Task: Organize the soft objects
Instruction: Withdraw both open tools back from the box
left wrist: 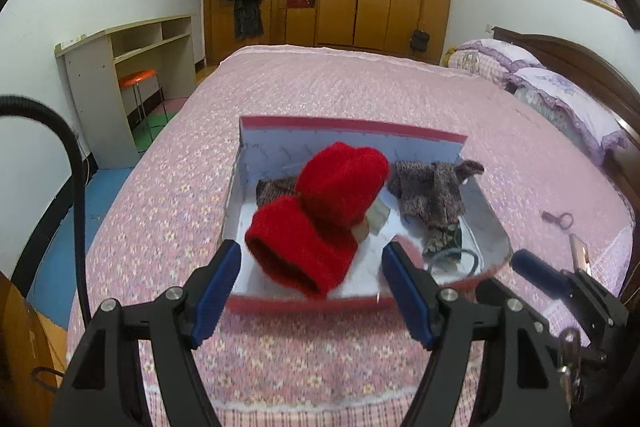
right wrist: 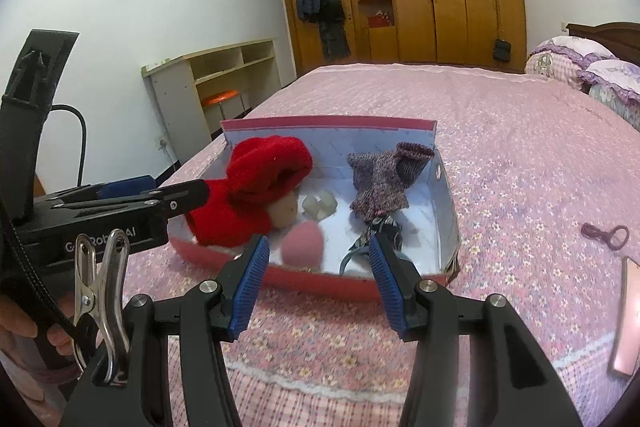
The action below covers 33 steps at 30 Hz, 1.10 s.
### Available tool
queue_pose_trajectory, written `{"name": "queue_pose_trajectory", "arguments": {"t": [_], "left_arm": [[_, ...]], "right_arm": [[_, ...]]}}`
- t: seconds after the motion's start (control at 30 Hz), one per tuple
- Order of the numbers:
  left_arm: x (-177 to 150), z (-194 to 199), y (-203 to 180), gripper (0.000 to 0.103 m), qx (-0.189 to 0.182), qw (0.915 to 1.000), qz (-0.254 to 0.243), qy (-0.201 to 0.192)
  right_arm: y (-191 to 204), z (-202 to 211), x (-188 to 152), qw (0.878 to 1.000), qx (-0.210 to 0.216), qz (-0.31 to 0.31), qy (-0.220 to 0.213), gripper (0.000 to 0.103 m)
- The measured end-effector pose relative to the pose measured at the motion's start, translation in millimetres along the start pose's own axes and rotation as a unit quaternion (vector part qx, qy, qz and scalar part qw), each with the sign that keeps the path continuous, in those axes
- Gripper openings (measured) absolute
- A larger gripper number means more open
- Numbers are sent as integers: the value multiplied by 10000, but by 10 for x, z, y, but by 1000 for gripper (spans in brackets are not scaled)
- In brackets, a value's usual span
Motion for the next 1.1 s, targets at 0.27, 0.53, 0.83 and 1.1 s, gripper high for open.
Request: {"name": "queue_pose_trajectory", "arguments": {"t": [0.27,0.53,0.83,1.1], "left_arm": [[-352,82,87,76,32,9997,217,146],[-573,-12,78,76,96,9994,199,276],[-755,-201,34,76,286,9990,23,348],[-918,-398,44,76,333,9979,48,561]], "right_arm": [[-23,72,-182,9998,-125,-115,124,53],[-43,37,-424,9989,-235,-163,377,53],[-133,-74,-644,9968,-499,-246,568,53],[-276,-215,-758,9937,-596,-537,787,53]]}}
Point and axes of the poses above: each gripper's, at about its wrist camera, not at the fingertips, and z roughly against the way its jaws point, y to its left, x to its top, the point moved 7 cm from there along -z, roughly the way its jaws point, and after that the axes turned 2 degrees about -z, right-handed, at the moved point
